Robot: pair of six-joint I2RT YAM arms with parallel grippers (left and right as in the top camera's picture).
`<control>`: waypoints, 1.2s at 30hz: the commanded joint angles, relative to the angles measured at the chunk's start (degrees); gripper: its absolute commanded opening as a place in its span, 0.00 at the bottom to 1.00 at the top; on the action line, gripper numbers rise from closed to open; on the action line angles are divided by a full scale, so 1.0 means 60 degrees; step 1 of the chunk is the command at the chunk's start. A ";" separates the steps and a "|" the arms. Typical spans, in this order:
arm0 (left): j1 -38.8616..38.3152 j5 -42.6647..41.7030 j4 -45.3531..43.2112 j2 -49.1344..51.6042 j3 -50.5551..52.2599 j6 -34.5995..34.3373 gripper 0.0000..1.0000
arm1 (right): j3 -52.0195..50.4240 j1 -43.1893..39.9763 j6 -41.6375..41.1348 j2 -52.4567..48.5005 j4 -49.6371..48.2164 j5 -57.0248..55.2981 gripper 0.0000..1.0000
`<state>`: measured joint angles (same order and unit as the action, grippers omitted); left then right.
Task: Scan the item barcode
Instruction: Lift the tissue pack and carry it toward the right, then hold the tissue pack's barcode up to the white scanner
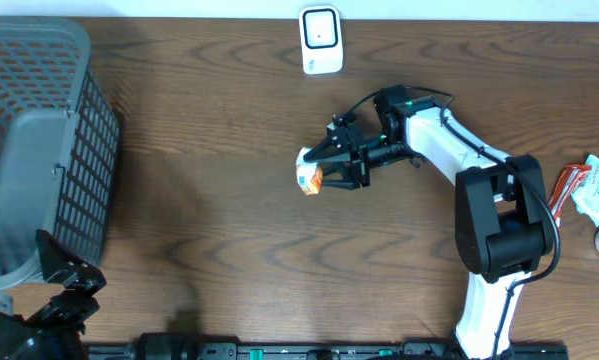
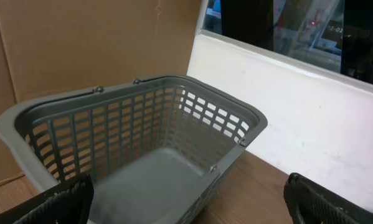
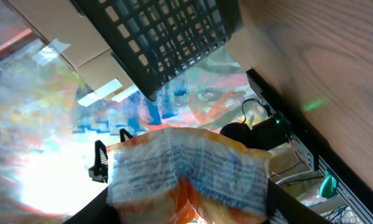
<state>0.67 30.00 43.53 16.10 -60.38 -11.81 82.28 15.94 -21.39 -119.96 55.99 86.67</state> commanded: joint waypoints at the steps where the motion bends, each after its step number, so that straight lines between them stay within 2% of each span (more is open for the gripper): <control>1: 0.0022 0.0084 0.0000 -0.0066 0.0040 0.0015 0.98 | -0.0044 -0.0219 0.0317 -0.0131 -0.0310 0.0291 0.51; 5: 0.0022 0.0084 -0.0004 -0.0066 0.0040 0.0015 0.98 | -0.0044 -0.0182 0.0288 -0.0131 -0.1581 -0.1373 0.52; 10: 0.0022 0.0084 -0.0004 -0.0066 0.0040 0.0015 0.98 | -0.0044 -0.0113 0.0288 -0.0131 -0.2408 -0.4736 0.49; 14: 0.0022 0.0084 0.0000 -0.0066 0.0040 0.0015 0.98 | -0.0040 -0.0237 0.0288 -0.0113 -0.3071 -0.5359 0.42; 20: 0.0022 0.0084 0.0000 -0.0066 0.0040 0.0015 0.98 | 0.0157 -0.0605 0.0288 -0.0040 -0.4178 -0.5654 0.41; 25: 0.0022 0.0084 -0.0004 -0.0066 0.0040 0.0015 0.98 | 0.0841 -0.0769 0.0331 -0.0040 -0.4339 -0.7927 0.39; 28: 0.0022 0.0084 -0.0004 -0.0066 0.0040 0.0015 0.98 | 0.1457 -0.0747 0.0477 -0.0040 -0.4342 -0.8659 0.38; 31: 0.0022 0.0084 -0.0004 -0.0066 0.0040 0.0015 0.98 | 0.2164 -0.0656 0.0597 -0.0040 -0.4470 -0.9493 0.42; 36: 0.0022 0.0084 -0.0004 -0.0066 0.0040 0.0015 0.98 | 0.2645 -0.0317 0.1024 -0.0040 -0.5770 -1.1668 0.44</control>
<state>0.67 30.00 43.53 16.10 -60.38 -11.81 96.55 12.14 -17.87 -119.96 23.57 27.33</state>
